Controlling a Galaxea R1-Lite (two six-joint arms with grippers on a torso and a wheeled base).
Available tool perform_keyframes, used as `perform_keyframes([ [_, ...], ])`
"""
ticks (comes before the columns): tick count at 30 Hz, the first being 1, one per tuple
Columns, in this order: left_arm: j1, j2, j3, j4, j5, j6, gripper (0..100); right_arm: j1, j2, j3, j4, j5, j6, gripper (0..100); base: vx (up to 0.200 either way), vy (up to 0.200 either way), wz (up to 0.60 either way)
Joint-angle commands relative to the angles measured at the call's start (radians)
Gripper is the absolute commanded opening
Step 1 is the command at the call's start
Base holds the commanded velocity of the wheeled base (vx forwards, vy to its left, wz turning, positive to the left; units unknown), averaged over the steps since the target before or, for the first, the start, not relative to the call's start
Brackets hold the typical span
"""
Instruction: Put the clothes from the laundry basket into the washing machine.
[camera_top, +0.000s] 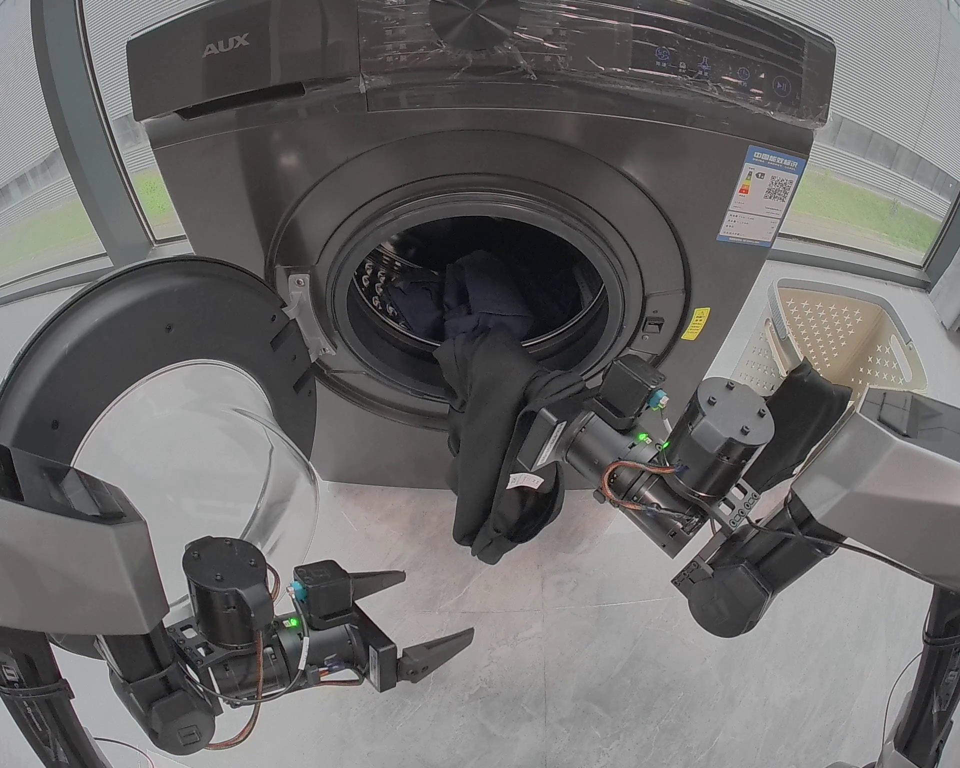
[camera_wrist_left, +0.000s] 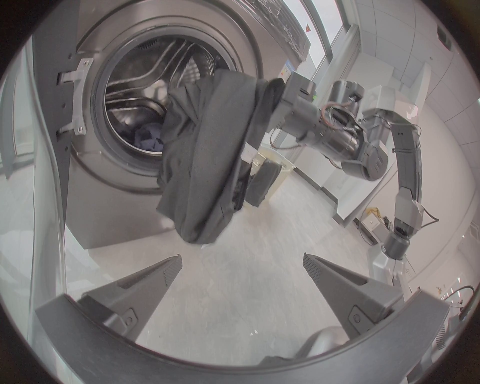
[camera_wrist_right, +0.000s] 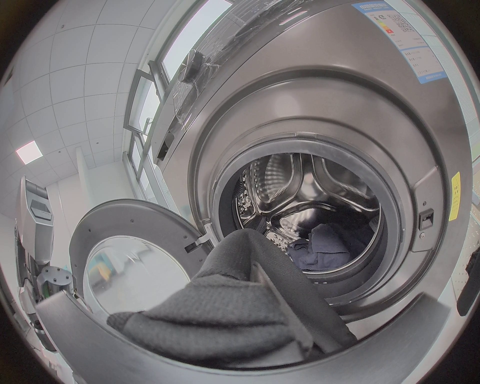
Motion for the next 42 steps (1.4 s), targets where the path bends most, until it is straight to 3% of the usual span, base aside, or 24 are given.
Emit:
perform_keyframes([
  [1,0.020,-0.001,-0.083,0.000,0.007,-0.013,100,0.017,-0.005,0.026,-0.003,-0.007,0.000,0,0.000,0.000,0.00],
  [5,0.022,0.037,-0.182,0.002,0.010,-0.011,100,0.023,-0.005,0.032,-0.004,-0.007,0.000,0,0.000,0.000,0.00],
  [9,0.025,0.100,-0.318,0.003,0.056,-0.019,100,0.035,-0.005,0.024,0.002,-0.007,0.000,0,0.000,0.000,0.00],
  [13,0.035,0.162,-0.407,0.003,0.065,-0.024,100,0.052,-0.005,0.030,0.000,-0.007,0.000,0,0.000,0.000,0.00],
  [27,0.078,0.294,-0.605,0.003,0.093,-0.024,100,0.113,-0.058,0.099,-0.004,-0.011,0.003,0,0.000,0.000,0.00],
  [30,0.091,0.312,-0.642,0.005,0.094,-0.025,100,0.129,-0.076,0.112,-0.004,-0.033,0.011,0,0.000,0.000,0.00],
  [42,0.086,0.343,-0.706,0.003,0.097,-0.034,100,0.144,-0.098,0.138,-0.004,-0.034,0.022,0,0.000,0.000,0.00],
])
